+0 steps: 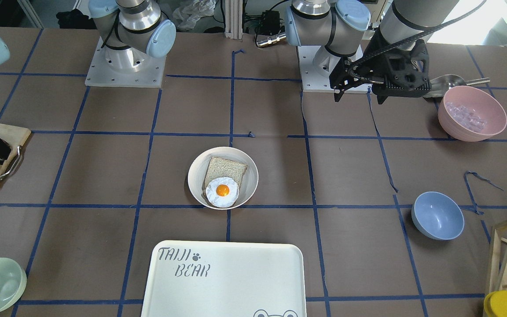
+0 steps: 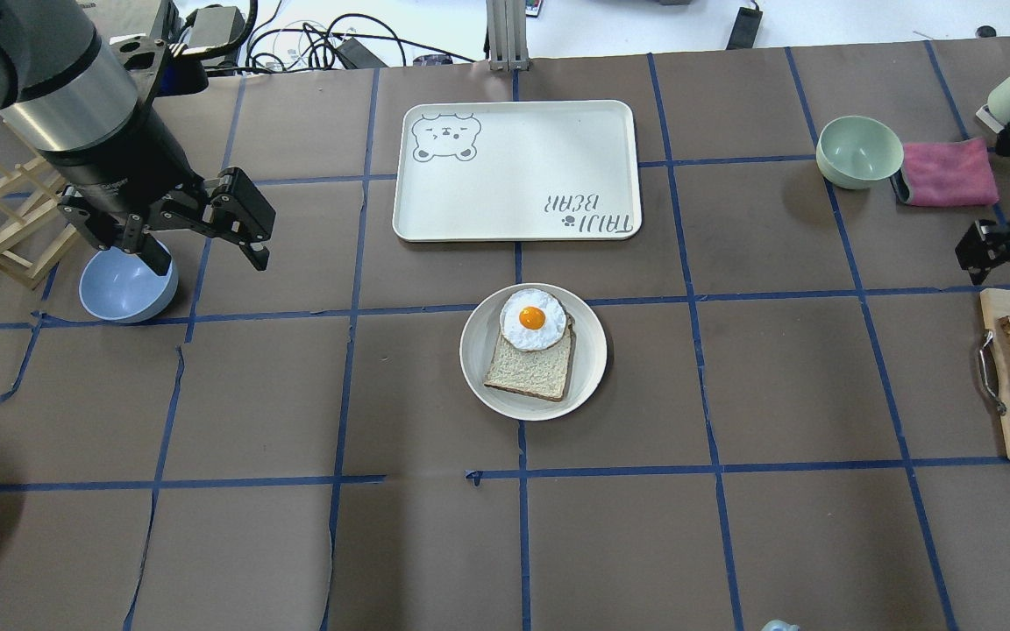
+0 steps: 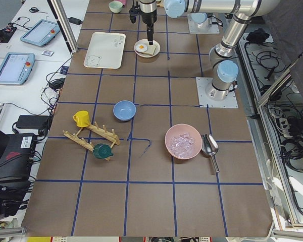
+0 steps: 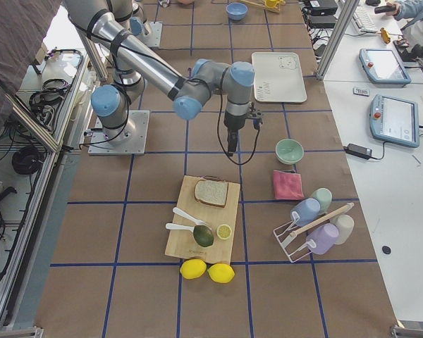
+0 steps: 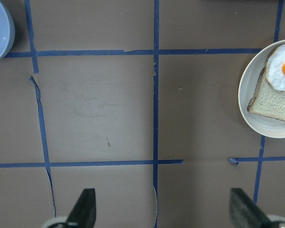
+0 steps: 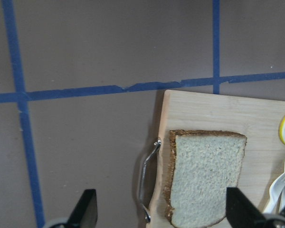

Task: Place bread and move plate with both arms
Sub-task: 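Move the right gripper over the bread slice on the wooden board, then lower the right gripper and grasp the bread slice by its edge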

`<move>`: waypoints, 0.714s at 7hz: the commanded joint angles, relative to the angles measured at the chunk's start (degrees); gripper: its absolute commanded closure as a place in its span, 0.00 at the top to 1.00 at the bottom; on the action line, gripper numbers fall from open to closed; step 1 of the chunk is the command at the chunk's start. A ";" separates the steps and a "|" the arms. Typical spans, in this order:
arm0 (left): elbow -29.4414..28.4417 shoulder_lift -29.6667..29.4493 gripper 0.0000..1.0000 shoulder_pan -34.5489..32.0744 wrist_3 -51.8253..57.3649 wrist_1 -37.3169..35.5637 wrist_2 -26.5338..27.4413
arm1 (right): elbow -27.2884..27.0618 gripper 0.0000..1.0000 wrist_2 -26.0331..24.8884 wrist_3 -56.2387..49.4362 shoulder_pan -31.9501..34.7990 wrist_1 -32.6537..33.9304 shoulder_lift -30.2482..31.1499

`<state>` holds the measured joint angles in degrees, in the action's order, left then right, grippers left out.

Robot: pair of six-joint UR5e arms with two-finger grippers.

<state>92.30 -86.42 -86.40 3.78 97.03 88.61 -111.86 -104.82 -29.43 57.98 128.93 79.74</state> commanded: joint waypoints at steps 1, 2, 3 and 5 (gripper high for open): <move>-0.01 0.11 1.00 0.01 0.00 0.09 0.07 | -3.81 0.95 -1.51 -4.22 -3.48 9.14 -5.35; -0.01 0.02 1.00 0.01 0.00 0.09 0.07 | -3.98 0.94 -1.87 -4.41 -4.97 9.15 -6.60; 0.07 -0.06 1.00 0.01 0.00 0.00 0.07 | -4.07 0.85 -2.23 -5.11 -5.16 8.97 -6.87; -0.10 0.11 1.00 0.09 0.00 0.18 0.07 | -4.94 0.74 -4.34 -5.03 -5.25 8.44 -7.05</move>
<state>92.25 -86.43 -86.34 3.78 97.04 88.68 -116.15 -108.41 -34.45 52.81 137.61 72.94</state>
